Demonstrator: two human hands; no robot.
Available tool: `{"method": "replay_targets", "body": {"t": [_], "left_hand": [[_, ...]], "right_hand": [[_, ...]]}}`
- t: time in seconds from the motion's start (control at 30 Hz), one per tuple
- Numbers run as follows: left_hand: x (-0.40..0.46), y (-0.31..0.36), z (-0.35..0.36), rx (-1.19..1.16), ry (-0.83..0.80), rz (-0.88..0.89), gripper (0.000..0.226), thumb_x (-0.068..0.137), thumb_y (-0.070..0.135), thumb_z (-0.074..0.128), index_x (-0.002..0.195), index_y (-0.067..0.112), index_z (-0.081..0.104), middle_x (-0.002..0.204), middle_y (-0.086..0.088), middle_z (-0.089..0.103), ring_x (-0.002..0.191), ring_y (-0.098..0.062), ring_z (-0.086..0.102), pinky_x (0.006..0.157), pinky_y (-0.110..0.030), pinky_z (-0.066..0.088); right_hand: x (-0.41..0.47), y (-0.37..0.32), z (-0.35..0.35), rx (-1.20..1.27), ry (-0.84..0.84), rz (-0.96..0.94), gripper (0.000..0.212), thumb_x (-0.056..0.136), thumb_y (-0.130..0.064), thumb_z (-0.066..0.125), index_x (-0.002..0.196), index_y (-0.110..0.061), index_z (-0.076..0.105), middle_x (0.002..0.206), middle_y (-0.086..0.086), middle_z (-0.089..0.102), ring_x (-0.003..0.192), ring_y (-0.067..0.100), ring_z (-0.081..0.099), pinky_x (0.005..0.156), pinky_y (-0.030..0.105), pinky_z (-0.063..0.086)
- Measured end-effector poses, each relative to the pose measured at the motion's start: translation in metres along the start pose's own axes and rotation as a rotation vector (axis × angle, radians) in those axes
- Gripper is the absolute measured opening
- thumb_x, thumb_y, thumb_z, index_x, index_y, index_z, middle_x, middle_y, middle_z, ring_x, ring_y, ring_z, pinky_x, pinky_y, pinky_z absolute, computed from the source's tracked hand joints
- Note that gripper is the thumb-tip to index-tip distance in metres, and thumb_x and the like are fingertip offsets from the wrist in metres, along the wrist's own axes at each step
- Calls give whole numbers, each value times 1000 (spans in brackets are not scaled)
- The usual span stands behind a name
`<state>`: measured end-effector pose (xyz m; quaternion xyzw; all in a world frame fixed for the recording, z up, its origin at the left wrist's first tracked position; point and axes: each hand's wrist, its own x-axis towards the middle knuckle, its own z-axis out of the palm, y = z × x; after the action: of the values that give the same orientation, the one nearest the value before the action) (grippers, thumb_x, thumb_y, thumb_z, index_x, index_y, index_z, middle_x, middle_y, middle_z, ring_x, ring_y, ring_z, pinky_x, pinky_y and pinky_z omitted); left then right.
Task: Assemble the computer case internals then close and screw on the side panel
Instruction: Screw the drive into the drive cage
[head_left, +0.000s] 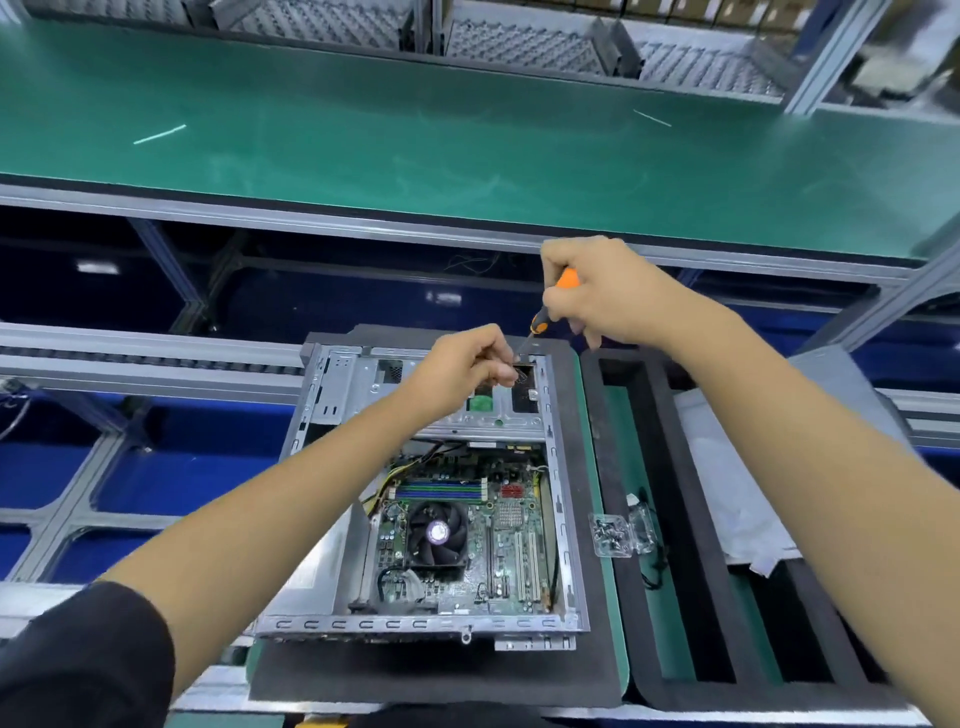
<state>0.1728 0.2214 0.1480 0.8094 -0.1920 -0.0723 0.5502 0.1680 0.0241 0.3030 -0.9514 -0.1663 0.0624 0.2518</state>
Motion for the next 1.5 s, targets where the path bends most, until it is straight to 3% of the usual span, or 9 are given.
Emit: {"method": "replay_targets", "body": {"t": [0.17,0.3,0.4,0.53,0.67,1.03,1.33,1.4,1.5], "left_hand": [[33,-12,17,142,-75,2,22,91,3,69,81,22,61,78,3,74,78,-14,71,70,-26,55],[49,-28,26,275,-49,-66,21,88,15,76,79,30,63,84,12,70,85,-7,64,82,-36,53],[59,-36,34,443,-52,-90,13,85,31,79,82,33,67,93,4,67,101,-15,52,91,-36,40],[63,-44,48,560,-1,-96,16,80,43,80,77,40,65,89,15,48,106,-14,35,82,-29,15],[62,-54,57,676,35,-149,14,76,54,78,78,43,69,98,12,57,111,-18,35,82,-25,8],[63,-60,63,736,67,-188,19,69,59,81,70,46,67,93,19,62,110,-14,35,78,-29,7],[66,-54,58,682,12,-194,25,71,60,81,84,43,67,88,22,65,109,-14,35,74,-34,11],[65,-49,52,562,58,-118,31,69,60,82,84,44,61,80,27,64,103,-11,41,75,-36,17],[66,-43,49,352,118,-90,29,72,49,86,73,35,61,76,22,68,84,-5,61,76,-37,48]], "right_hand": [[23,28,7,59,-20,59,8,83,-18,58,79,-19,51,61,9,67,42,23,60,52,39,53],[39,46,21,74,-43,73,9,85,-13,55,79,-18,50,52,-11,63,41,17,54,42,31,46],[50,54,30,42,-55,78,10,84,-16,57,76,-18,51,63,-7,65,47,20,54,38,25,40],[63,63,41,-85,-94,65,10,85,-21,57,77,-20,51,78,-1,67,58,19,54,51,29,39],[70,70,52,-179,-137,41,8,85,-20,53,78,-20,49,77,-4,67,59,17,51,53,29,34],[76,70,63,-263,-172,-11,18,87,-17,54,74,-22,43,68,-1,55,56,18,42,51,30,30],[79,69,68,-254,-93,70,22,90,-20,54,71,-21,42,71,0,53,59,18,44,51,29,27],[79,69,70,-270,-77,88,21,91,-22,54,73,-20,43,73,0,52,60,17,45,51,30,27],[77,69,72,-302,-65,98,20,93,-28,54,77,-20,43,75,-1,53,62,16,47,52,30,28]]}}
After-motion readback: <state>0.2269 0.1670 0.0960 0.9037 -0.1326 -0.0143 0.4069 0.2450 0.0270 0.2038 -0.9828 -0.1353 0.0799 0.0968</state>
